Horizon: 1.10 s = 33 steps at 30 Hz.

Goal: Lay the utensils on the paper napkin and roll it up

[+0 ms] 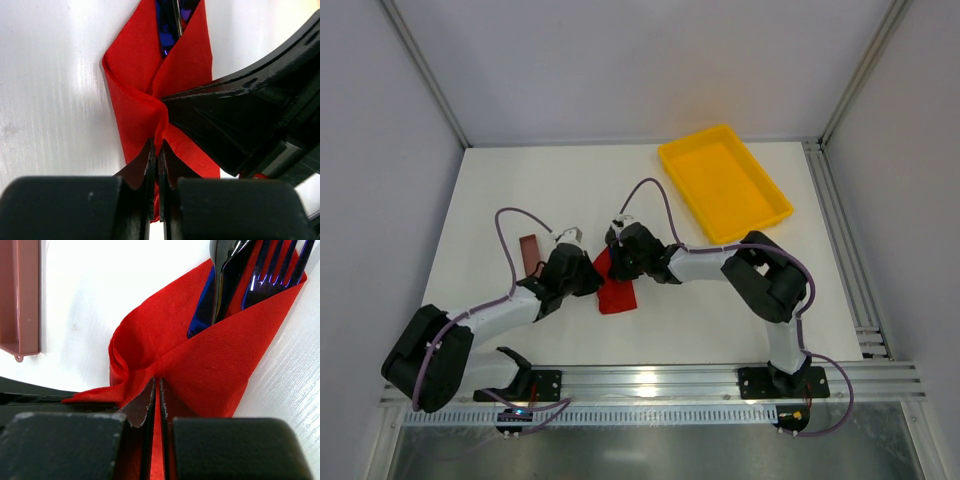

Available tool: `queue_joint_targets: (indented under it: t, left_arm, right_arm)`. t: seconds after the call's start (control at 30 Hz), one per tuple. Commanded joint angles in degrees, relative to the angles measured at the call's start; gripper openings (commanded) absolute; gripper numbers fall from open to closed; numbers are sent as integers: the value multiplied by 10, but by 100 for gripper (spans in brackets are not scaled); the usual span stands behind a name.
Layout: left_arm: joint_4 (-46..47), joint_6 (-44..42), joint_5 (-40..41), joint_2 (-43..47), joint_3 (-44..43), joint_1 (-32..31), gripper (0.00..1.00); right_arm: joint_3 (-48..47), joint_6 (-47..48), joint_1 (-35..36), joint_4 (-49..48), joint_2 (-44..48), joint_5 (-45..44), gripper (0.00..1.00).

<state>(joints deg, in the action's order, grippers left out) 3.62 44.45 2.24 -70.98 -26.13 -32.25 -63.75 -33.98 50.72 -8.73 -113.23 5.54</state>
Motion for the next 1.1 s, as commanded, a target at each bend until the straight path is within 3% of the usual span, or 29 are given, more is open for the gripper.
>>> queue_joint_targets:
  t: [0.0, 1.07]
  left_arm:
    - [31, -14, -13, -21, -20, -3, 5]
    - [-18, 21, 25, -55, 3, -4, 0]
  right_arm:
    - [8, 0, 3, 21, 10, -1, 7]
    - [49, -9, 22, 26, 89, 9, 7]
